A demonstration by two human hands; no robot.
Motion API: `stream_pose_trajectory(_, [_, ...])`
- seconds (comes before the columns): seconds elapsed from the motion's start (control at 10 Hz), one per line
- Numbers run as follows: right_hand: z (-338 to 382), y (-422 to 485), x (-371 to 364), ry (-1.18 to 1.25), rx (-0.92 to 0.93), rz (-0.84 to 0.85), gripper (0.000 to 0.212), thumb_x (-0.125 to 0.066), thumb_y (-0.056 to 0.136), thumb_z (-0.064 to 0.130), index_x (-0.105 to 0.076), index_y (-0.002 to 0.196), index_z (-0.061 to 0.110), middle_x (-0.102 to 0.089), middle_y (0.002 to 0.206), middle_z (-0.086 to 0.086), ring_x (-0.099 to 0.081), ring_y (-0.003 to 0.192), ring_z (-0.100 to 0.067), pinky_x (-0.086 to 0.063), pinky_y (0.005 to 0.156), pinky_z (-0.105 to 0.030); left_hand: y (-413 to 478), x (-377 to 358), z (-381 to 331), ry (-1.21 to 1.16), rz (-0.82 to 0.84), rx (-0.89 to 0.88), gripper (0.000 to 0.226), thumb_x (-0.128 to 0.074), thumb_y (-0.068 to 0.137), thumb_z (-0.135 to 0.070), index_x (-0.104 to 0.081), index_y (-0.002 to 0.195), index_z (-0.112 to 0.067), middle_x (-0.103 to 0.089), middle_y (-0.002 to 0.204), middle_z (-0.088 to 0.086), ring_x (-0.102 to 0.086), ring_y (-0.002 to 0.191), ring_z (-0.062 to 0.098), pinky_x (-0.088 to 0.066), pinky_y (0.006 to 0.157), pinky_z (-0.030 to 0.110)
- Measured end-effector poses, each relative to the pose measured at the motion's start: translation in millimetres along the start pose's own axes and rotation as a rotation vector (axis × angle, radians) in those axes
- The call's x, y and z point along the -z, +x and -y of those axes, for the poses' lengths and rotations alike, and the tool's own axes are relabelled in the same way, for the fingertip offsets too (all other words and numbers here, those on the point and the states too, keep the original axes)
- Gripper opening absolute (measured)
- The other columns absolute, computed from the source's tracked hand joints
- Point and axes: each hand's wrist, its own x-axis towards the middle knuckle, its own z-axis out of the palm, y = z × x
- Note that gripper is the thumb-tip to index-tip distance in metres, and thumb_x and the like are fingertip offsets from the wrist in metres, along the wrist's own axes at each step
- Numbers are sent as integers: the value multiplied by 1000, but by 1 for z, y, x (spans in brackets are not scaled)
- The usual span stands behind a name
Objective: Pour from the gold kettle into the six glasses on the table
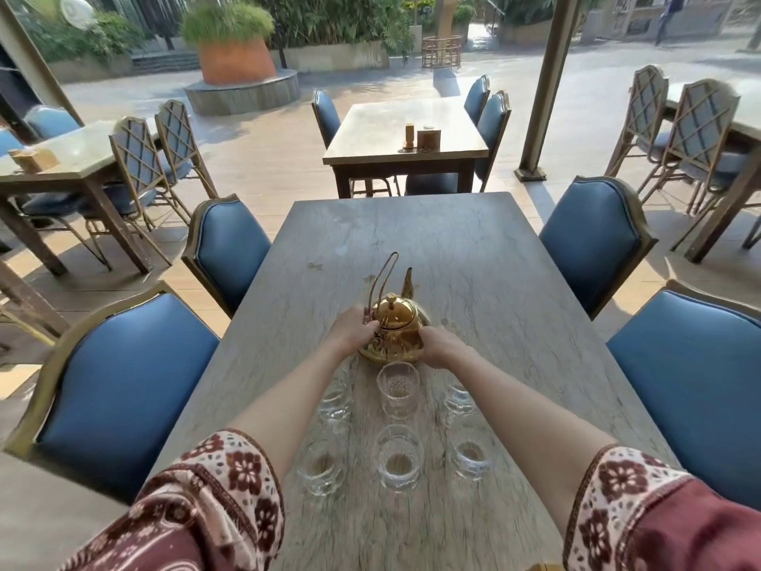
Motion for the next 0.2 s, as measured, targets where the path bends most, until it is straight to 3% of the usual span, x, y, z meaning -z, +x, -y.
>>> stream_pose_trajectory(0.1, [23, -26, 13, -50, 33, 5, 29, -52, 96, 8, -61, 124, 3, -61, 113, -13, -59, 103, -27, -52, 95, -38, -23, 10, 4, 111, 47, -32, 38, -52, 91, -11, -52, 128, -1, -62, 97, 8, -55, 95, 24, -41, 78, 28])
stream_pose_trajectory(0.2, [55, -42, 28, -45, 65, -43, 33, -53, 96, 6, -61, 127, 2, -61, 116, -15, -54, 98, -24, -51, 92, -35, -35, 30, 8, 127, -10, -20, 48, -51, 93, -16, -45, 139, -3, -61, 103, 13, -55, 93, 24, -44, 77, 31])
